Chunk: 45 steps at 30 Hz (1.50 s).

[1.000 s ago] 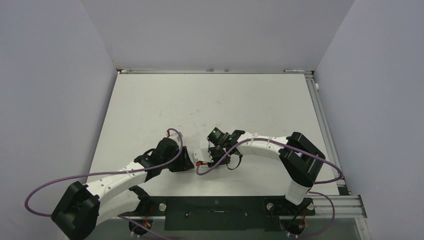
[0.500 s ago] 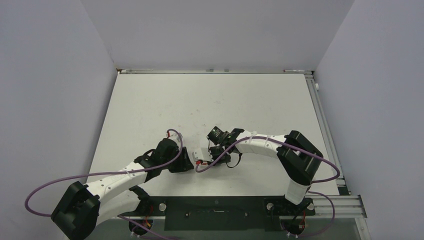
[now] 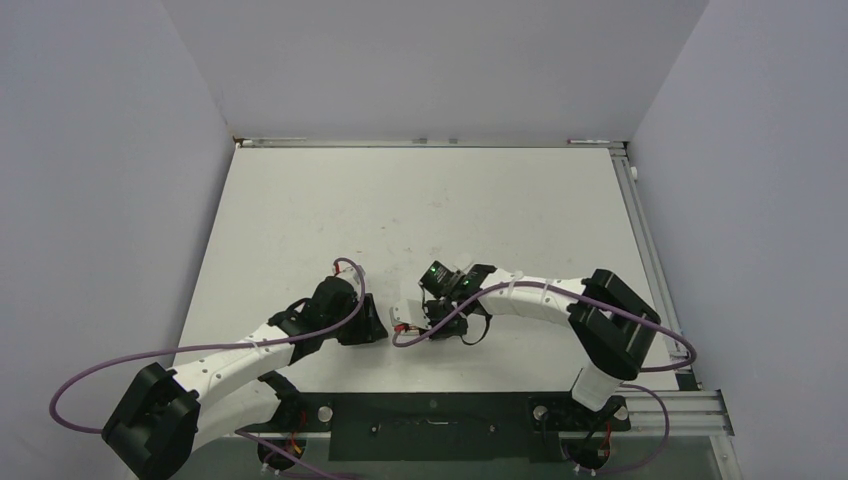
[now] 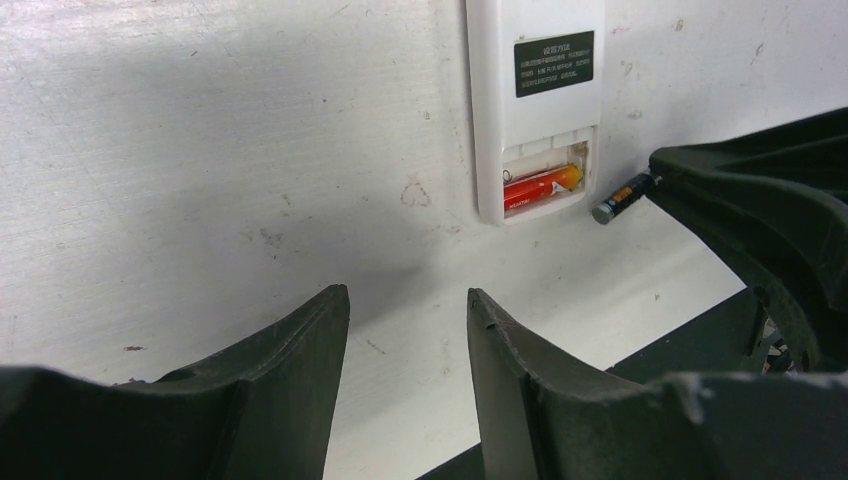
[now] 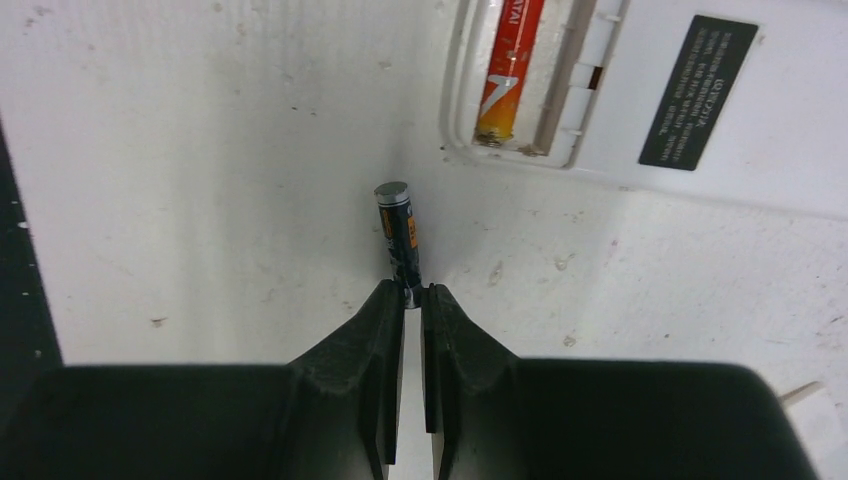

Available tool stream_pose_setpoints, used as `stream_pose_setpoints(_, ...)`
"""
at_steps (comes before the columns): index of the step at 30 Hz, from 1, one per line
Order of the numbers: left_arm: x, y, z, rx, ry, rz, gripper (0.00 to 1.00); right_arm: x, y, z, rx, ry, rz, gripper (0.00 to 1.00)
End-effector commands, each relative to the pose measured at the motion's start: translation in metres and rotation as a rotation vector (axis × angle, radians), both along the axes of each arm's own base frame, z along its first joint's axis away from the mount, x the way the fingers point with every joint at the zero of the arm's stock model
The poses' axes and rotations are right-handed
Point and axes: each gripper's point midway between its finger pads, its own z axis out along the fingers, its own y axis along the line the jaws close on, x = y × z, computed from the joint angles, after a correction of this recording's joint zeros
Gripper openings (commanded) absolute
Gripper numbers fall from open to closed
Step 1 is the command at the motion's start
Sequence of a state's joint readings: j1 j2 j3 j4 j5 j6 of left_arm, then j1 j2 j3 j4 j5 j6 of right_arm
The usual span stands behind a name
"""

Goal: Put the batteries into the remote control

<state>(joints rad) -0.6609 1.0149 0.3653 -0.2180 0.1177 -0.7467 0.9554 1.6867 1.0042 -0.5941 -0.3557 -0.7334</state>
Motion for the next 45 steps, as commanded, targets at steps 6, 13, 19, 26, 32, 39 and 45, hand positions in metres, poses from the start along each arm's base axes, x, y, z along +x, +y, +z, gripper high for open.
stream_pose_setpoints(6, 0.011, -0.008, 0.010, -0.029, -0.031, 0.004, 0.44, -0.008, 0.006, 0.028, 0.068, -0.066, -0.091, 0.08)
stream_pose_setpoints(13, 0.020, -0.008, 0.004, -0.005, -0.029, 0.030, 0.44, 0.003, 0.006, 0.037, 0.089, -0.119, -0.205, 0.08)
stream_pose_setpoints(19, 0.026, -0.010, 0.000, 0.005, -0.023, 0.041, 0.44, 0.009, 0.015, 0.044, 0.114, -0.173, -0.271, 0.08)
stream_pose_setpoints(26, 0.031, -0.002, -0.004, 0.024, -0.022, 0.072, 0.44, 0.015, 0.029, 0.053, 0.138, -0.219, -0.318, 0.08)
stream_pose_setpoints(32, 0.036, 0.011, -0.003, 0.007, -0.027, 0.123, 0.44, 0.021, 0.037, 0.048, 0.120, -0.243, -0.342, 0.08)
stream_pose_setpoints(39, 0.035, 0.025, 0.001, -0.014, -0.051, 0.170, 0.46, 0.023, 0.049, 0.042, 0.093, -0.242, -0.330, 0.09)
stream_pose_setpoints(45, 0.033, 0.028, 0.001, -0.022, -0.053, 0.179, 0.47, 0.023, 0.055, 0.039, 0.079, -0.239, -0.324, 0.09)
